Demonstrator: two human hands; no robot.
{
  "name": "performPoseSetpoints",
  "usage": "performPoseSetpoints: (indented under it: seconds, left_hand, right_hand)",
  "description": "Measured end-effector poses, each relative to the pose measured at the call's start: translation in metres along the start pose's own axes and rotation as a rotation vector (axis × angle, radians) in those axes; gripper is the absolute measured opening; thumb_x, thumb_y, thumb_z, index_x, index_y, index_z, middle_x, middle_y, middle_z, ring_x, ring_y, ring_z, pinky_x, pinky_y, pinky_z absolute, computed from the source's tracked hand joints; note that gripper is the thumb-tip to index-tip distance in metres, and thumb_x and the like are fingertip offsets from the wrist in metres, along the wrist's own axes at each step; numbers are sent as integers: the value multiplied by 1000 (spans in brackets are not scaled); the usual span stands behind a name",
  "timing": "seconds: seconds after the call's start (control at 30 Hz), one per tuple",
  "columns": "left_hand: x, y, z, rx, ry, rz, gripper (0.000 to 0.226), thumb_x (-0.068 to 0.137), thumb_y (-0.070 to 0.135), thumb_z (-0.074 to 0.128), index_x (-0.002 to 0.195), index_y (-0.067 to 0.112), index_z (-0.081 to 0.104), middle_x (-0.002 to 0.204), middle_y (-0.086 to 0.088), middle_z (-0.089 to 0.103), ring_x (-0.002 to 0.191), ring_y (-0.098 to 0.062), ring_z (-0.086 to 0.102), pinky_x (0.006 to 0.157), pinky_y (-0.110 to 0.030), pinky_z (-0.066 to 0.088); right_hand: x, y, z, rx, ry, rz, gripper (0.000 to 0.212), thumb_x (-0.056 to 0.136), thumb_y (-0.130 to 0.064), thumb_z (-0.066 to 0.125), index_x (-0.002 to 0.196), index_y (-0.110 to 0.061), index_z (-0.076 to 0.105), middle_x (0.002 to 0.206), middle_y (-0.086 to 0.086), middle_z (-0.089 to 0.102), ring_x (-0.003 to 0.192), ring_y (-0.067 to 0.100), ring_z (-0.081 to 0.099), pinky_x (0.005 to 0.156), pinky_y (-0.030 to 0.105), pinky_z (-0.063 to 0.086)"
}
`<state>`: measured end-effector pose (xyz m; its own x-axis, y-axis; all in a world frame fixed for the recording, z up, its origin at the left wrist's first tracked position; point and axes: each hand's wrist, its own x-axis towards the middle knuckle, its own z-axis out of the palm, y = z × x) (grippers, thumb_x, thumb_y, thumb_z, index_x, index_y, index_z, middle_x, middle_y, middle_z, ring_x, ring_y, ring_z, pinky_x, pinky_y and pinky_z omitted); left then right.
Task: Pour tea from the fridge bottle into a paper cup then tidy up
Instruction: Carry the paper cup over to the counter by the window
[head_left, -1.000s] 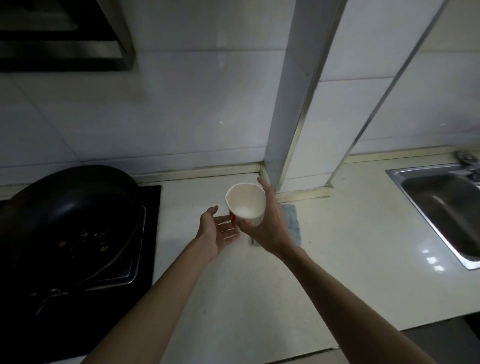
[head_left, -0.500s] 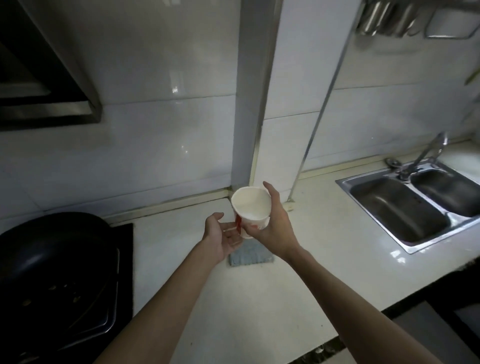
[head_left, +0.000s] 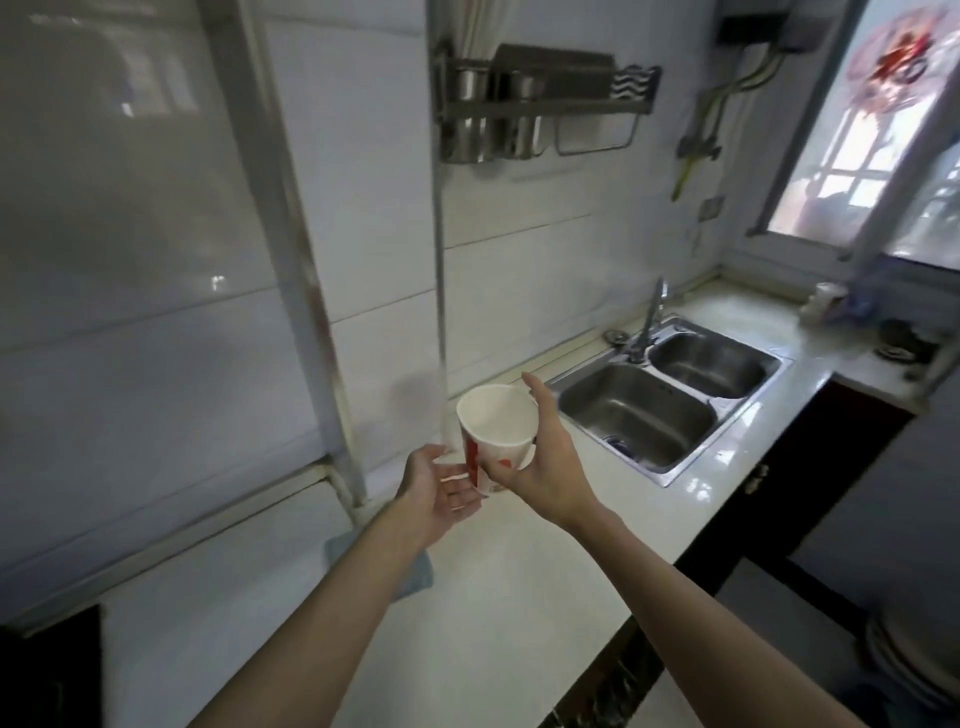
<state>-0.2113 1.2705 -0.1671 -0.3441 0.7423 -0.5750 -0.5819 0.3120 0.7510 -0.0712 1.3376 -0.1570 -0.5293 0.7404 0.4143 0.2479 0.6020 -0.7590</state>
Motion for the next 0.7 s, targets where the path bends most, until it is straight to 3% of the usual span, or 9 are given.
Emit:
performPoseSetpoints:
  seconds: [0.1,0.2,0.3,0.43,0.53,0.7]
  left_hand:
    - [0,-5,48,57,-42,12,43,95,33,32,99,-2,57,87,-21,65,86,-33,62,93,-44,43]
    - [-1,-16,102,91,-82,9,45,95,32,32,106,-4,56,91,-23,66,90,-35,64,93,-44,44]
    - [2,-29,158,127,-119,8,49,95,33,32,114,-7,54,96,-25,66,91,-36,63,90,-44,46]
    - [3,-52,232,163,-185,0,48,94,33,35,113,-6,55,96,-25,65,88,-35,63,95,-44,44]
    - [3,-70,283,182,-227,-15,45,95,33,35,109,-5,55,99,-25,65,92,-36,63,98,-45,45]
    - [8,-97,358,218,-297,-62,45,97,35,34,106,-4,56,108,-27,64,101,-37,62,102,-47,44]
  right_hand:
    - [-4,16,-45,1,45,24,105,68,-51,78,149,-28,16,141,-5,44,124,13,47,101,28,44]
    - [-7,36,-94,-3,94,43,104,69,-47,80,149,-26,16,137,-8,48,123,11,48,102,32,46]
    - [-12,56,-145,-18,140,51,99,71,-36,82,147,-27,20,129,-14,52,116,1,50,97,22,45]
    - [-24,89,-210,-39,203,67,93,69,-39,81,144,-32,27,126,-32,47,117,-9,47,94,7,38]
    - [-36,111,-257,-82,251,88,84,70,-34,82,131,-50,27,120,-39,40,112,-23,40,89,-2,32]
    - [-56,139,-323,-138,296,143,81,70,-42,81,129,-51,26,122,-32,44,117,-9,45,92,6,39]
